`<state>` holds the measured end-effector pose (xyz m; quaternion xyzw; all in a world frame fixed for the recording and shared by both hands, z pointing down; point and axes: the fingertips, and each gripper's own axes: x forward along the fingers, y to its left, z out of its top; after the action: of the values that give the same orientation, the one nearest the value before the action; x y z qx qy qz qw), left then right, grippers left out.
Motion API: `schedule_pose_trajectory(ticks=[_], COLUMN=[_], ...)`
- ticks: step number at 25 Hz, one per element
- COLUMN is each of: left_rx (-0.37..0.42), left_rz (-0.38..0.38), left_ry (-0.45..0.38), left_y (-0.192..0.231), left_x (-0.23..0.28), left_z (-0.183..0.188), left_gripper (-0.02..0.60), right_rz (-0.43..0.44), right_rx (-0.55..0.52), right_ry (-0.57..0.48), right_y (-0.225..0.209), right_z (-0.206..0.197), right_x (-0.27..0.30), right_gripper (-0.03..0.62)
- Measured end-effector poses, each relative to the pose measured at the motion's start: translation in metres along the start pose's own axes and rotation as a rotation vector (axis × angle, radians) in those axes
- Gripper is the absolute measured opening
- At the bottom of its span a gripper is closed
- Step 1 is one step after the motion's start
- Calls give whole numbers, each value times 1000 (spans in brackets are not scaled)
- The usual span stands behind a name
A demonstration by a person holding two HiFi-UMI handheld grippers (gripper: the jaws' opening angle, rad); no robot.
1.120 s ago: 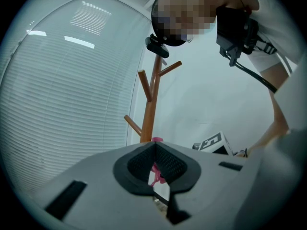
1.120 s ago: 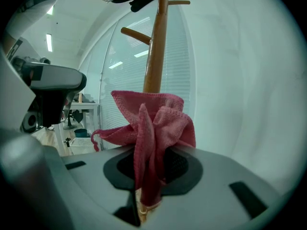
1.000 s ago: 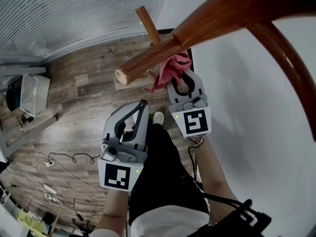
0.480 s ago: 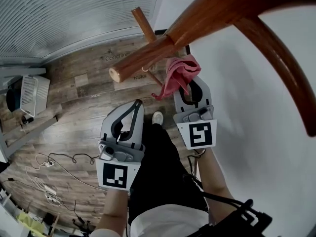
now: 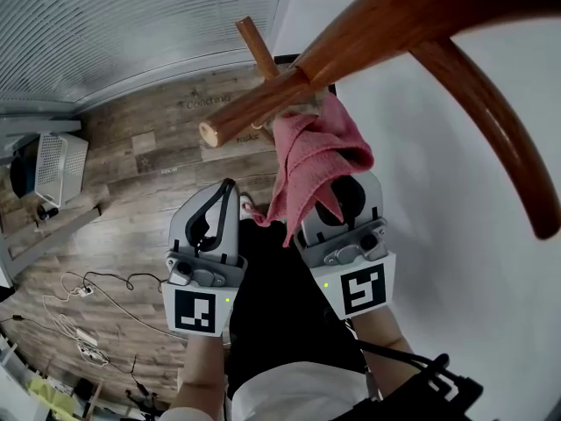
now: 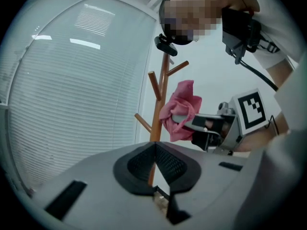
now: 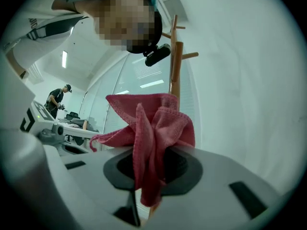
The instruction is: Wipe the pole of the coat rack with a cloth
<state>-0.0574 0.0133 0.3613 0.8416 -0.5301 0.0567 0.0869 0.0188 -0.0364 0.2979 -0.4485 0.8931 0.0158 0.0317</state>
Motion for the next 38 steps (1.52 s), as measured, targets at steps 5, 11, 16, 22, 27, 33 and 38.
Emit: schedule_pose_trajectory(ticks=[5, 11, 16, 22, 27, 33, 38], left_rx=[0, -1, 2, -1, -1, -10, -21], left_rz=[-3, 5, 9, 12, 19, 22, 20], left_ry=[8, 10, 16, 24, 21, 18, 21], left_y=[-1, 2, 6, 8, 11, 10, 9], left_x=[0, -3, -5, -5, -5, -6, -7], left_z=[-4, -6, -7, -11, -11, -12, -14], left_gripper=[14, 14, 14, 14, 14, 14, 14], right_rz=[11, -28, -53, -63, -71, -69, -66], right_rx=[-47, -40, -14, 2, 11, 33, 38], right_ry=[-39, -30, -11, 11, 39, 63, 89], right_y=[8, 4, 0, -1, -2, -1, 1], right_z=[11, 6, -2, -14, -27, -38, -49], right_x=[10, 18, 22, 23, 23, 21, 21], right_gripper=[86, 86, 86, 86, 86, 86, 86])
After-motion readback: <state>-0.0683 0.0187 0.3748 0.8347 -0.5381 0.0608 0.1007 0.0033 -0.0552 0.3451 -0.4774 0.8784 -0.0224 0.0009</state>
